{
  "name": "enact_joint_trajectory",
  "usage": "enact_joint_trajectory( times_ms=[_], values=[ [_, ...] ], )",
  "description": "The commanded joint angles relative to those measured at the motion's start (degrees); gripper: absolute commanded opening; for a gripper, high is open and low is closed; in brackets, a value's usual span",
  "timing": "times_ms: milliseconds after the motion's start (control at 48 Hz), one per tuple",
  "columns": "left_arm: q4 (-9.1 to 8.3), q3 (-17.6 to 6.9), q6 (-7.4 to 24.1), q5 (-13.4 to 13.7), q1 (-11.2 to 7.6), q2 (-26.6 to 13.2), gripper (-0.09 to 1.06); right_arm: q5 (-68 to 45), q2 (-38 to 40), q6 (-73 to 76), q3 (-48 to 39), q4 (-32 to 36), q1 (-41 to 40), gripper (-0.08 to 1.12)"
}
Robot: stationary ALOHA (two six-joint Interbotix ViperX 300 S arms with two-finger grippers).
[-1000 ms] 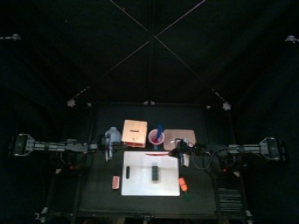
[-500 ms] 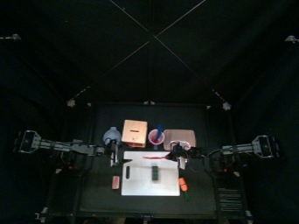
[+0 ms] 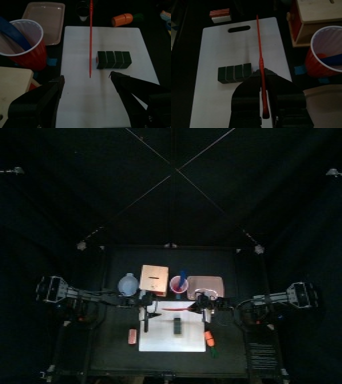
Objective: Place sushi on board then cut the sushi with the knife then place the pieces on the plate
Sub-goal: Grasp knife edge with left hand
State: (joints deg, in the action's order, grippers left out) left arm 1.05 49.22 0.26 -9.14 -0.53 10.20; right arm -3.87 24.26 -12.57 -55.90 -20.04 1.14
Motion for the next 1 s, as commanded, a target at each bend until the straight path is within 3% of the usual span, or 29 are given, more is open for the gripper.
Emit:
enact_joint_trajectory(
  times_ms=[21, 521, 646, 1000],
  values=[
    [-1.23, -3.2, 0.0, 0.0, -0.18, -1.9, 1.03, -0.6, 0.1, -0.1, 1.0, -0.1, 0.4, 0.36],
    [-2.64, -8.0, 0.0, 1.9, -0.70, -8.0, 1.00, -1.3, -1.8, -0.1, 1.3, -0.9, 1.7, 0.36],
    [-3.43, -8.4, 0.0, 2.0, -0.88, -8.7, 0.98, -1.3, -1.8, -0.1, 1.3, -0.9, 1.7, 0.36],
    [-3.25, -9.1, -0.1, 2.0, -0.97, -10.2, 0.89, -1.4, -1.8, -0.1, 1.2, -0.9, 1.9, 0.36]
  ],
)
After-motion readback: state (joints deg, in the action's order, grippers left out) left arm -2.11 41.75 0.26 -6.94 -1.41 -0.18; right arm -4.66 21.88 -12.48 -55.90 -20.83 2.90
